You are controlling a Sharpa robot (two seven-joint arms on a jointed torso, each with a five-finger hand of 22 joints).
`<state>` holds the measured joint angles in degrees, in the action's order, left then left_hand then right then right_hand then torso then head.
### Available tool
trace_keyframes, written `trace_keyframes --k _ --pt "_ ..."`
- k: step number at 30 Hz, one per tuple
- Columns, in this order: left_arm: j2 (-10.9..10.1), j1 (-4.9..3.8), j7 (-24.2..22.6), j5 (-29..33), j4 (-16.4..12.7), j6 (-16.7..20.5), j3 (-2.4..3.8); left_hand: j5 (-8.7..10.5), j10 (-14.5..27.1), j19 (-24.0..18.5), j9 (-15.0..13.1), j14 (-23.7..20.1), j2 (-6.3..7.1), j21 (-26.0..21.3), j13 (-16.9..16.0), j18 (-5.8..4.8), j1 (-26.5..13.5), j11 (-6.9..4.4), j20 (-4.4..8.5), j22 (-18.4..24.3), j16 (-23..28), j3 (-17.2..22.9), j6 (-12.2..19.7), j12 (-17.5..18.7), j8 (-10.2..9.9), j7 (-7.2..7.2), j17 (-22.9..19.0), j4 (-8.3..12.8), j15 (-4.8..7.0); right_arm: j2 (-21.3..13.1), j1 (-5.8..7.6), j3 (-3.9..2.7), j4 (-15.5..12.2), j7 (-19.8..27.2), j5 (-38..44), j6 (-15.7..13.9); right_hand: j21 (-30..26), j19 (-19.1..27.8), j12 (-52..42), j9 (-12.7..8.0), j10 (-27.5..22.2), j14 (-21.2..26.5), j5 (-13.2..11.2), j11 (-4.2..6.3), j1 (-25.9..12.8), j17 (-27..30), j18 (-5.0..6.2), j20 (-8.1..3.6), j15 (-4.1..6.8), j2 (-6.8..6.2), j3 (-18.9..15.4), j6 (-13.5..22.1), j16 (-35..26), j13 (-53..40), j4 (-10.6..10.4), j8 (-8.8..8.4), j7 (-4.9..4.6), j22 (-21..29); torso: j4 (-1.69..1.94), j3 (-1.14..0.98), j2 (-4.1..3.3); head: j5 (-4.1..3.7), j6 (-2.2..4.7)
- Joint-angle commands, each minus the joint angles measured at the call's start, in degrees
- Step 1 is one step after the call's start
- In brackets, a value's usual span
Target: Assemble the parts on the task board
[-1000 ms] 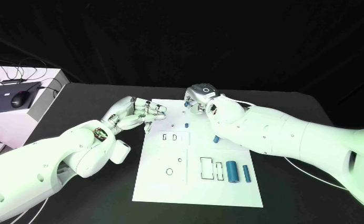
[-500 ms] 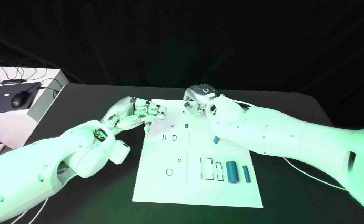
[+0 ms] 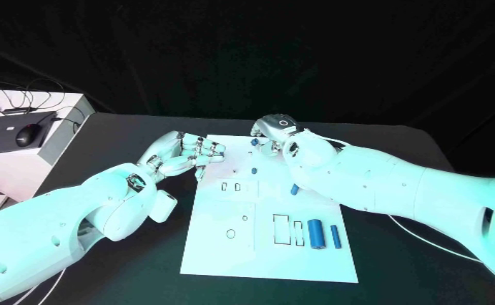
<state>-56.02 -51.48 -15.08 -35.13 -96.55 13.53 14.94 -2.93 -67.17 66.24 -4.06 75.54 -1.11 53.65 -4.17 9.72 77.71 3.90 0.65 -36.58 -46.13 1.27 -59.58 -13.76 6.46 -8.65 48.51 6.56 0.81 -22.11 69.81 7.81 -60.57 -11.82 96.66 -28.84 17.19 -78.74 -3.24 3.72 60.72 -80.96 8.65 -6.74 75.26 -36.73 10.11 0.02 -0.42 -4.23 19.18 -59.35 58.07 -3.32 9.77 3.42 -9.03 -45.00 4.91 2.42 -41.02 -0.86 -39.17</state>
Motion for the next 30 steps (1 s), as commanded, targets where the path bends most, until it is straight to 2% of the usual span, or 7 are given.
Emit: trace_keyframes --k 1,5,11,30 --pt "0.00 0.00 -0.46 0.32 0.00 -0.41 0.03 0.07 -0.01 0.39 0.08 -0.08 -0.56 -0.17 0.08 1.52 0.06 0.30 -0.17 -0.05 0.30 -0.10 0.26 0.19 0.25 0.05 -0.05 0.18 -0.39 -0.13 0.01 -0.02 -0.09 0.84 -1.05 -1.21 0.30 0.05 -0.08 -0.02 0.40 -0.03 0.10 0.04 -0.18 -0.12 0.63 -0.20 0.04 -0.05 1.18 -0.38 -0.04 -0.01 0.57 0.08 0.06 -0.90 -0.15 0.00 -0.05 0.09 0.02" --pt "0.06 0.00 -0.46 0.34 0.01 -0.39 0.03 0.07 -0.01 0.39 0.08 -0.08 -0.56 -0.17 0.08 1.52 0.06 0.30 -0.17 -0.05 0.30 -0.10 0.26 0.19 0.25 0.05 -0.05 0.18 -0.39 -0.05 0.01 -0.02 0.05 0.94 -1.20 -0.77 0.70 0.49 -0.16 -0.03 5.07 -0.06 -0.33 1.17 -0.25 -0.17 0.49 -0.55 0.72 0.66 3.20 -0.18 -0.05 -0.01 1.07 0.09 0.48 -1.98 -0.04 -0.01 -0.05 -0.01 0.06" --pt "0.10 0.00 -0.44 0.34 -0.01 -0.40 0.03 0.07 -0.01 0.39 0.08 -0.08 -0.56 -0.17 0.08 1.52 0.06 0.30 -0.17 -0.05 0.30 -0.10 0.26 0.19 0.25 0.05 -0.05 0.18 -0.39 0.05 0.01 -0.02 0.19 1.05 -1.39 -0.15 1.34 1.13 -0.07 -0.01 8.00 -0.27 -0.25 2.04 -1.14 -0.16 -0.50 -1.49 1.40 0.42 5.36 0.42 -0.39 -0.01 1.35 0.14 0.76 -3.87 0.07 0.04 -0.06 -0.07 0.00" --pt "0.00 0.00 -0.28 0.46 -0.03 -0.63 0.03 0.07 0.00 0.42 0.08 -0.10 -0.68 -0.41 0.10 1.50 0.05 0.30 -0.17 -0.24 0.40 -0.11 0.21 0.27 0.29 0.06 -0.19 0.18 -0.38 0.76 0.00 -0.03 0.59 1.42 -1.61 -2.31 1.05 1.55 -0.07 0.00 7.57 -0.33 -0.70 1.87 -0.73 -0.57 -0.45 -1.56 1.33 0.86 6.34 0.24 -0.71 -0.01 1.63 0.10 0.65 -6.90 0.04 0.05 -0.02 -0.07 -0.07"
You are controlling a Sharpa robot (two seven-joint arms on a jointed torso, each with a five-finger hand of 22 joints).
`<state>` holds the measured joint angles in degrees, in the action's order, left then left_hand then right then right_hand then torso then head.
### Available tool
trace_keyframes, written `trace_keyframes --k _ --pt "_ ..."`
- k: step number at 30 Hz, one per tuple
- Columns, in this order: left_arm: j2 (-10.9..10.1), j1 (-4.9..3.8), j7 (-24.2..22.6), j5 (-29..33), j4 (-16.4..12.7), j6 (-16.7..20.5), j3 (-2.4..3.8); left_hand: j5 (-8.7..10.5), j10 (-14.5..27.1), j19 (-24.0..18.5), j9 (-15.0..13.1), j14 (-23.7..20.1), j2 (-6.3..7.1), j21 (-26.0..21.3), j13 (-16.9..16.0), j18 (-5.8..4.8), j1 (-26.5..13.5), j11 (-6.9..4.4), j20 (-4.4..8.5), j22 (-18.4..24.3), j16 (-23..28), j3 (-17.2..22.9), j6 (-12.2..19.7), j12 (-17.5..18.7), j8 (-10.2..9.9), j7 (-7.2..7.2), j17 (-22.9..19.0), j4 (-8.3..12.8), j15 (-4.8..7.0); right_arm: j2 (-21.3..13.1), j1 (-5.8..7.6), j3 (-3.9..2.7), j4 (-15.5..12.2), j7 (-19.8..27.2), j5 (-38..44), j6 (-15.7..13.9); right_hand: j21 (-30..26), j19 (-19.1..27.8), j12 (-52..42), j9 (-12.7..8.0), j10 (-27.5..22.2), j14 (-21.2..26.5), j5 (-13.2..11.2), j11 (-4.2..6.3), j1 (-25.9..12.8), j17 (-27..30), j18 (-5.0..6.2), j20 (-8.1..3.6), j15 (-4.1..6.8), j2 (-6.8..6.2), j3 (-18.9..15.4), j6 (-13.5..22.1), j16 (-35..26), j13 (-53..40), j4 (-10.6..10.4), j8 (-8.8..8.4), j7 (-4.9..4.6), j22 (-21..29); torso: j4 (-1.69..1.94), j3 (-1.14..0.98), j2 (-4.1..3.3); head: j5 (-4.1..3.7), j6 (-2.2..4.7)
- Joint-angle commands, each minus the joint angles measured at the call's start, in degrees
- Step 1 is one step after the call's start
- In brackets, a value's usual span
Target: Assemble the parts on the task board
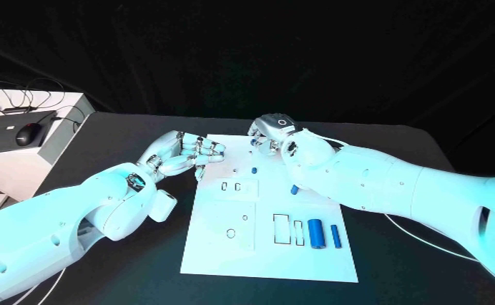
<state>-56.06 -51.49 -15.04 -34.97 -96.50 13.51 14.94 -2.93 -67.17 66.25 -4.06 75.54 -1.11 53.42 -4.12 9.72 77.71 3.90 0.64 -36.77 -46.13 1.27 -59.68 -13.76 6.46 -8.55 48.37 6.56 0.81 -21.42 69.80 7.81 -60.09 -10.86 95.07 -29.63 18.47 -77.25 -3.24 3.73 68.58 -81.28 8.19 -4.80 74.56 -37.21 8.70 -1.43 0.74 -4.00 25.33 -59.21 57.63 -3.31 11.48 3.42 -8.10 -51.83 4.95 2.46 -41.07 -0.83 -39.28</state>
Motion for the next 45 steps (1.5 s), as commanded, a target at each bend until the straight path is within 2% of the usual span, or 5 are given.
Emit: trace_keyframes --k 1,24,35,40,45 --pt "0.04 0.00 -0.31 0.30 -0.08 -0.62 0.03 0.07 0.00 0.41 0.08 -0.10 -0.68 -0.17 0.05 1.50 0.05 0.30 -0.16 -0.05 0.40 -0.11 0.30 0.27 0.29 -0.04 -0.05 0.18 -0.38 0.06 0.00 -0.02 0.13 0.41 -0.01 -1.63 -0.25 0.06 -0.07 -0.01 -0.36 -0.02 -0.23 -0.09 -0.07 -0.10 0.96 -0.10 0.16 0.60 0.16 0.10 -0.27 -0.02 -0.09 0.10 -0.29 -0.09 0.00 0.02 0.05 -0.10 0.04" --pt "0.19 0.01 -0.32 0.46 0.14 -0.74 0.02 0.07 0.18 0.41 0.09 -0.14 -0.70 -0.81 0.18 1.43 -0.01 0.44 -0.22 -0.11 0.90 -0.26 0.41 0.78 0.24 -0.09 -0.54 0.12 -0.46 -0.14 -0.19 -0.02 0.86 -0.58 0.42 -3.41 -1.98 -0.74 -0.07 -0.01 -2.95 0.03 -1.33 -0.80 0.27 -0.19 1.38 0.40 -0.33 -0.36 -1.49 0.49 -0.33 -0.02 -0.51 0.12 -0.53 -0.19 0.08 0.04 -0.01 -0.03 0.27" --pt "0.70 0.02 -1.32 1.74 1.40 -0.94 0.02 0.16 2.07 -1.29 0.04 -3.07 -0.29 -9.15 0.47 0.49 -0.41 1.62 -1.78 4.95 9.12 -0.46 1.02 4.49 0.10 -0.34 -7.27 -0.30 -1.57 -9.03 0.29 -1.10 -8.15 1.67 -6.84 -2.81 -3.43 -0.77 -0.11 0.02 -0.12 0.08 0.00 -0.25 -1.10 0.49 0.82 0.45 -0.01 -1.53 -3.91 -0.73 -1.15 -0.10 -1.57 0.16 -0.96 0.43 -0.41 0.05 0.15 -0.31 0.94" --pt "0.91 0.03 -1.66 2.13 2.10 -0.98 0.02 0.09 1.61 0.17 0.10 -3.11 -0.08 -10.69 0.41 0.28 -0.29 1.57 -1.49 6.04 9.42 -0.52 1.08 4.99 0.05 -0.30 -8.16 -0.36 -1.60 -15.28 1.04 -1.75 -13.23 3.19 -12.45 0.78 -4.86 -1.71 -0.43 0.00 3.27 -0.51 2.37 0.54 -1.73 0.84 -0.35 -0.10 0.54 -2.52 -9.42 0.07 -1.30 -0.38 -2.81 0.20 -1.26 1.91 -0.92 -0.10 0.49 -0.71 1.16" --pt "1.26 0.06 -1.79 2.36 2.79 -1.08 0.02 0.08 1.47 0.45 0.10 -3.12 -0.09 -11.26 0.41 0.17 -0.18 1.56 -1.42 6.33 9.42 -0.48 1.04 5.15 0.05 -0.30 -8.45 -0.33 -1.59 -19.68 1.99 -2.07 -15.87 4.29 -15.63 5.02 -6.16 -2.14 -5.90 0.11 9.76 -0.23 3.87 2.86 -0.18 1.13 -1.76 -1.16 2.09 -2.88 -15.27 1.47 -2.19 -3.62 -3.16 0.51 -0.62 3.34 -1.27 -0.36 0.79 -0.97 1.23"
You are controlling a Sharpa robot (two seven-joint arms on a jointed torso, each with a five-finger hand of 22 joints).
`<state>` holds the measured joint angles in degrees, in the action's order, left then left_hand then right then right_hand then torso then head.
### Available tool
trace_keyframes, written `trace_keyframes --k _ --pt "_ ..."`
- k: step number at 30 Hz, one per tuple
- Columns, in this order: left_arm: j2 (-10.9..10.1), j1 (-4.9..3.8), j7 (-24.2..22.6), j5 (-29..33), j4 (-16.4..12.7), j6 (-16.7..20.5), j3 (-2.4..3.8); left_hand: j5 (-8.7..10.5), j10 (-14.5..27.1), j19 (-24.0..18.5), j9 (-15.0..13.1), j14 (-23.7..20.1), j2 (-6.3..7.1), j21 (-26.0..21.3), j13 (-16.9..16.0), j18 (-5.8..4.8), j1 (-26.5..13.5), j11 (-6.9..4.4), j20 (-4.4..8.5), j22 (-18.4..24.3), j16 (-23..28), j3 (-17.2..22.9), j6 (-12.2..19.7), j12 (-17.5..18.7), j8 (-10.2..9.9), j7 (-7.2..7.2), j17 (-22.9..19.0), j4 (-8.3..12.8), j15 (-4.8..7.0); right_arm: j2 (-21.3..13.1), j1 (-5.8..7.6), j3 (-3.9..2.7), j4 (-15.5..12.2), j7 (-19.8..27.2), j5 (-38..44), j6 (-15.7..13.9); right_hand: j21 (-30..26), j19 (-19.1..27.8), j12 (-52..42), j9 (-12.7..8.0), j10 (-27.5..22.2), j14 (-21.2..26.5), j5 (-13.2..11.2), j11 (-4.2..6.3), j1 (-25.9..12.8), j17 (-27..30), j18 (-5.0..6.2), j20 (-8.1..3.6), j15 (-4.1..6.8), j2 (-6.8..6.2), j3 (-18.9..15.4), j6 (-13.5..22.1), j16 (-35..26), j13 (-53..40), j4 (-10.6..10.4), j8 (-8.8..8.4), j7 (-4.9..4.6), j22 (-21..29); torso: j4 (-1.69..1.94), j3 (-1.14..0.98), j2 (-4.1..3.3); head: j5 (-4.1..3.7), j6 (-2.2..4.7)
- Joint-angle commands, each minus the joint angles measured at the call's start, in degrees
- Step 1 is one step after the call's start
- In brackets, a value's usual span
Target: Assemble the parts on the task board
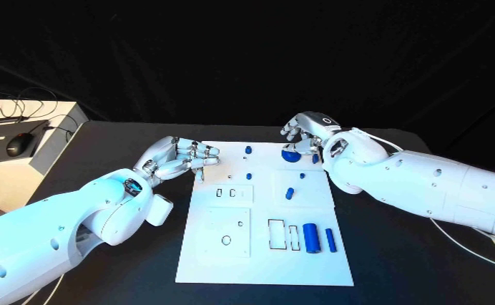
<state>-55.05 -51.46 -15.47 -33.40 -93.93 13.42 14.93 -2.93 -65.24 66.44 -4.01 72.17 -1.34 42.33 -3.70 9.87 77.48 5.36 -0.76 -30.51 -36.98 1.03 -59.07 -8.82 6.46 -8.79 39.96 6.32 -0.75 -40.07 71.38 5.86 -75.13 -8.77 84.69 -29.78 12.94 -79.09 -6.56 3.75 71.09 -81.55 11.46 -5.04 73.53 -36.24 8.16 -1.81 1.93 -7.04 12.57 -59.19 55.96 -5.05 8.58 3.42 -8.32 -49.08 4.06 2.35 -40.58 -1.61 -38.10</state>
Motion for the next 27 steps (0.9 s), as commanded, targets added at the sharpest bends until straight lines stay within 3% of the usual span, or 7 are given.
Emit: trace_keyframes --k 1,2,3,5,12,20,27 --pt "0.34 0.05 -1.36 0.82 0.38 -1.02 0.03 0.08 -0.46 0.26 0.05 0.25 0.15 -0.17 -0.01 0.01 0.05 0.09 -0.02 0.06 0.27 -0.24 0.43 0.20 0.04 -0.05 -0.05 -0.09 -0.04 -1.64 0.62 -0.16 -0.95 2.32 -5.70 6.32 -1.17 -0.92 -5.59 0.16 6.96 -0.25 1.12 3.48 1.80 0.19 -2.14 -1.56 1.32 0.85 -5.41 1.68 -0.77 -4.67 -0.79 0.70 -0.31 1.36 -0.44 -0.30 0.36 -0.26 0.05" --pt "0.43 0.06 -1.37 0.84 0.51 -1.05 0.03 0.08 -0.46 0.26 0.05 0.25 0.15 -0.17 -0.01 0.01 0.05 0.09 -0.02 0.06 0.27 -0.24 0.43 0.20 0.04 -0.05 -0.05 -0.09 -0.04 -2.08 0.78 -0.19 -0.91 2.38 -6.04 7.48 -2.03 -2.34 -15.20 0.09 1.07 -0.69 3.18 4.64 3.55 -0.38 -3.40 -2.77 1.81 1.72 -10.26 1.42 -0.45 -14.84 -1.30 0.66 -0.38 2.74 -0.49 -0.33 0.39 -0.29 0.05" --pt "0.53 0.07 -1.38 0.86 0.64 -1.09 0.02 0.08 -0.46 0.26 0.05 0.25 0.15 -0.17 -0.01 0.01 0.05 0.09 -0.02 0.06 0.27 -0.24 0.43 0.20 0.04 -0.05 -0.05 -0.09 -0.04 -2.38 0.91 -0.21 -0.71 2.35 -6.25 8.57 -2.64 -2.60 -21.31 0.08 -0.03 -0.52 2.11 4.00 4.10 -0.62 -3.88 -2.97 1.78 2.46 -11.98 1.63 -0.49 -20.57 -1.65 0.58 -0.09 3.44 -0.55 -0.38 0.45 -0.32 0.07" --pt "0.76 0.12 -1.40 0.89 0.88 -1.14 0.02 0.08 -0.46 0.26 0.05 0.25 0.15 -0.17 -0.01 0.01 0.05 0.09 -0.02 0.06 0.27 -0.24 0.43 0.20 0.04 -0.05 -0.05 -0.09 -0.04 -2.55 1.09 -0.24 0.08 2.09 -6.11 10.55 -2.88 -3.22 -29.33 0.21 -4.88 -0.52 2.55 4.17 4.01 -1.31 -3.37 -2.63 1.54 2.94 -11.77 1.86 0.09 -29.07 -1.85 0.90 -0.28 3.82 -0.72 -0.48 0.57 -0.26 0.06" --pt "1.27 0.39 -1.37 0.91 1.32 -1.37 0.02 0.08 -0.46 0.26 0.05 0.25 0.15 -0.17 -0.01 0.01 0.05 0.09 -0.02 0.06 0.27 -0.24 0.43 0.20 0.04 -0.05 -0.05 -0.09 -0.04 -0.63 1.30 -0.13 4.38 0.70 -3.41 14.34 -1.87 -4.45 -40.00 0.12 -5.94 -0.33 2.29 3.76 3.47 -6.78 -2.34 -2.27 1.35 2.96 -11.56 1.80 5.41 -40.87 -1.01 0.93 -0.19 2.37 -0.92 -0.77 0.62 -0.26 -0.03" --pt "1.39 0.57 -1.30 0.92 1.42 -1.49 0.02 0.08 -0.55 0.72 0.05 0.21 0.12 -0.84 -0.02 -0.11 0.17 0.10 0.10 0.22 0.09 -0.17 0.40 0.47 0.00 -0.07 -0.49 -0.04 -0.02 2.48 1.21 0.09 7.57 -0.51 -1.45 15.31 -0.65 -5.43 -46.16 0.10 -4.42 -0.76 1.92 3.23 2.49 -16.79 -0.85 -1.49 0.65 2.73 -10.72 2.93 12.92 -50.14 -1.90 0.59 -0.57 -0.97 -0.43 -0.69 0.15 -0.64 -0.13" --pt "1.23 0.62 -1.25 0.92 1.16 -1.47 0.02 0.08 -0.59 0.88 0.05 0.28 0.06 -0.90 -0.02 -0.12 0.16 0.10 0.15 0.12 -0.14 -0.13 0.37 0.53 0.00 -0.07 -0.55 -0.03 0.00 4.56 1.02 0.24 9.88 -0.90 -1.02 15.11 -0.73 -5.46 -46.62 0.08 -3.65 -0.77 3.01 3.18 1.92 -18.65 -0.47 -1.27 0.52 3.43 -10.80 2.73 14.06 -52.36 -1.67 0.49 -0.60 -2.84 -0.25 -0.55 -0.26 -0.90 -0.16"
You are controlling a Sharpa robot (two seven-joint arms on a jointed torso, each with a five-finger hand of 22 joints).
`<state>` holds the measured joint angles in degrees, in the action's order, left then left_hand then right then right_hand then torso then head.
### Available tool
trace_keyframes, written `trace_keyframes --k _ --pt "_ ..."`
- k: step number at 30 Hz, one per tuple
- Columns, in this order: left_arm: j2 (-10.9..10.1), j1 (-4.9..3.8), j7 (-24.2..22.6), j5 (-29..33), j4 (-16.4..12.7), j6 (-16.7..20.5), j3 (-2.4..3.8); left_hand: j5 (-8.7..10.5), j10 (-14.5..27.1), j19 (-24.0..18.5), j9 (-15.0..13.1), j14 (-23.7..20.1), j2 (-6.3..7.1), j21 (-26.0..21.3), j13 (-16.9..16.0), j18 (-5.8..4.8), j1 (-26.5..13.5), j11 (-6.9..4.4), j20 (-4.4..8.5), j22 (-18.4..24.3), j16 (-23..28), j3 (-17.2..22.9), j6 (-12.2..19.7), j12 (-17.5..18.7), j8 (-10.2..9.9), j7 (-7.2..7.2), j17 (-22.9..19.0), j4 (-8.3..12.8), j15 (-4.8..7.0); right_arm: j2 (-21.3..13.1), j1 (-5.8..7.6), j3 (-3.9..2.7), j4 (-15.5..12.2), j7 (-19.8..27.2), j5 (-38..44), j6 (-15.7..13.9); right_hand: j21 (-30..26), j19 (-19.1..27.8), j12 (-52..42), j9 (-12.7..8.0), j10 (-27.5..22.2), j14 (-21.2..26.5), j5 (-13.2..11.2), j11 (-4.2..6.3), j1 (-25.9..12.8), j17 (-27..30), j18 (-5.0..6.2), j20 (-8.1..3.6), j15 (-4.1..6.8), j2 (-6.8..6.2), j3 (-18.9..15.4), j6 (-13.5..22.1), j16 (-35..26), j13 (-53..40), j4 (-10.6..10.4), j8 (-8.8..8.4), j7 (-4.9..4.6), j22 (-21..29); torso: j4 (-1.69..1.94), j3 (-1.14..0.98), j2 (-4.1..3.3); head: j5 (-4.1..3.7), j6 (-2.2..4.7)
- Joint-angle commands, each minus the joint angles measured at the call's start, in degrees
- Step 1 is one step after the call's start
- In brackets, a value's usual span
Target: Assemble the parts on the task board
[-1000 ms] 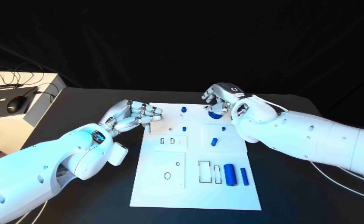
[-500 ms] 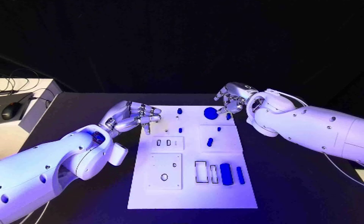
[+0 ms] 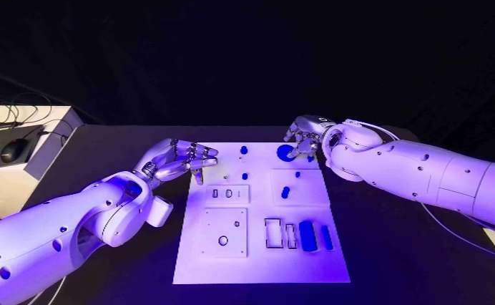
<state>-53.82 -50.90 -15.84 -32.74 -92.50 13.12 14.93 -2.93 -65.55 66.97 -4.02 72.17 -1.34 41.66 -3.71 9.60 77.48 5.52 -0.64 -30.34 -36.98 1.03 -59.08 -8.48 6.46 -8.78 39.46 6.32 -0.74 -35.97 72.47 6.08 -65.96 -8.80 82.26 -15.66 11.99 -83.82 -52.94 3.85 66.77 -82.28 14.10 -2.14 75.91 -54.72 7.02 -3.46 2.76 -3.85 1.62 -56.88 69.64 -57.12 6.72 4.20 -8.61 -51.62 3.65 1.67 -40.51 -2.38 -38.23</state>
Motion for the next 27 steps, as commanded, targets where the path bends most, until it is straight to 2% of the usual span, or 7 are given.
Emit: trace_keyframes --k 1,7,10,18,25,27 --pt "-0.02 0.06 -0.87 0.26 -0.32 -1.18 0.02 0.08 -0.28 0.38 0.06 0.30 0.06 -0.23 -0.01 0.16 0.16 -0.06 0.03 -0.07 -0.18 -0.13 0.38 0.20 0.00 -0.09 -0.05 -0.04 -0.01 0.66 -0.09 0.02 0.95 -0.94 1.41 1.01 0.15 -0.75 -0.16 -0.02 0.72 -0.06 0.51 0.29 -0.52 -0.33 0.69 0.38 -0.31 0.34 0.14 0.42 0.47 -0.49 0.31 -0.30 -0.31 -0.60 0.16 0.12 -0.41 -0.11 -0.06" --pt "-0.17 0.07 -0.81 0.26 -0.47 -1.19 0.02 0.08 -0.29 0.43 0.06 0.28 0.06 -0.23 -0.01 0.16 0.15 -0.06 0.05 -0.14 -0.28 -0.13 0.38 0.22 0.00 -0.09 -0.06 -0.03 -0.01 1.11 -0.14 0.05 1.74 -1.30 1.45 1.29 -0.42 -0.88 -0.03 -0.03 1.15 -0.14 1.08 0.30 -0.90 -0.78 0.73 0.39 -0.32 0.74 0.02 0.36 0.67 -1.36 0.68 -0.33 -0.31 -1.76 0.21 0.16 -0.59 -0.19 -0.17" --pt "-0.31 0.07 -0.77 0.26 -0.46 -1.15 0.02 0.07 -0.31 0.48 0.07 0.27 0.04 -0.21 -0.01 0.17 0.13 -0.06 0.07 -0.27 -0.48 -0.13 0.38 0.25 -0.01 -0.09 -0.06 -0.04 0.00 1.14 -0.15 0.05 1.85 -1.51 1.48 1.56 -0.46 -0.99 -0.33 -0.03 1.37 -0.23 1.73 0.33 -0.96 -1.16 0.77 0.38 -0.31 0.78 0.02 0.27 0.98 -1.68 0.67 -0.35 -0.30 -1.94 0.08 0.13 -0.59 -0.04 -0.33" --pt "-0.39 0.08 -0.76 0.26 -0.39 -1.14 0.02 0.07 -0.31 0.48 0.07 0.27 0.04 -0.21 -0.01 0.17 0.13 -0.06 0.07 -0.27 -0.48 -0.13 0.38 0.25 -0.01 -0.09 -0.06 -0.04 0.00 1.38 -0.16 0.08 2.17 -2.07 1.53 2.59 -0.64 -1.21 -0.71 -0.04 1.73 -0.27 4.72 0.36 -1.28 -1.88 0.88 0.38 -0.31 1.14 0.07 0.13 1.55 -2.33 0.83 -0.35 -0.31 -2.66 0.18 0.08 -0.53 -0.17 -0.40" --pt "-0.43 0.08 -0.74 0.26 -0.40 -1.15 0.02 0.07 -0.31 0.49 0.07 0.26 0.04 -0.21 -0.01 0.17 0.12 -0.06 0.07 -0.31 -0.53 -0.13 0.38 0.26 -0.02 -0.09 -0.07 -0.04 0.00 1.50 -0.16 0.11 2.38 -2.36 1.53 3.39 -0.96 -1.33 -1.18 -0.05 2.05 -0.30 7.20 0.42 -1.89 -2.39 0.95 0.38 -0.29 1.59 0.19 -0.23 1.96 -3.09 1.14 -0.38 -0.28 -3.42 0.23 0.12 -0.56 -0.18 -0.45" --pt "-0.45 0.08 -0.73 0.26 -0.41 -1.15 0.02 0.08 -0.29 0.51 0.06 0.22 0.01 -0.22 -0.01 0.17 0.10 -0.06 0.08 -0.44 -0.70 -0.12 0.38 0.29 -0.02 -0.08 -0.11 -0.05 0.00 1.51 -0.16 0.12 2.41 -2.40 1.51 3.72 -0.98 -1.39 -1.37 -0.06 2.19 -0.33 9.32 0.49 -2.14 -2.55 0.97 0.35 -0.25 1.91 0.46 -0.54 2.09 -3.32 1.18 -0.37 -0.25 -3.62 0.22 0.12 -0.56 -0.15 -0.45"
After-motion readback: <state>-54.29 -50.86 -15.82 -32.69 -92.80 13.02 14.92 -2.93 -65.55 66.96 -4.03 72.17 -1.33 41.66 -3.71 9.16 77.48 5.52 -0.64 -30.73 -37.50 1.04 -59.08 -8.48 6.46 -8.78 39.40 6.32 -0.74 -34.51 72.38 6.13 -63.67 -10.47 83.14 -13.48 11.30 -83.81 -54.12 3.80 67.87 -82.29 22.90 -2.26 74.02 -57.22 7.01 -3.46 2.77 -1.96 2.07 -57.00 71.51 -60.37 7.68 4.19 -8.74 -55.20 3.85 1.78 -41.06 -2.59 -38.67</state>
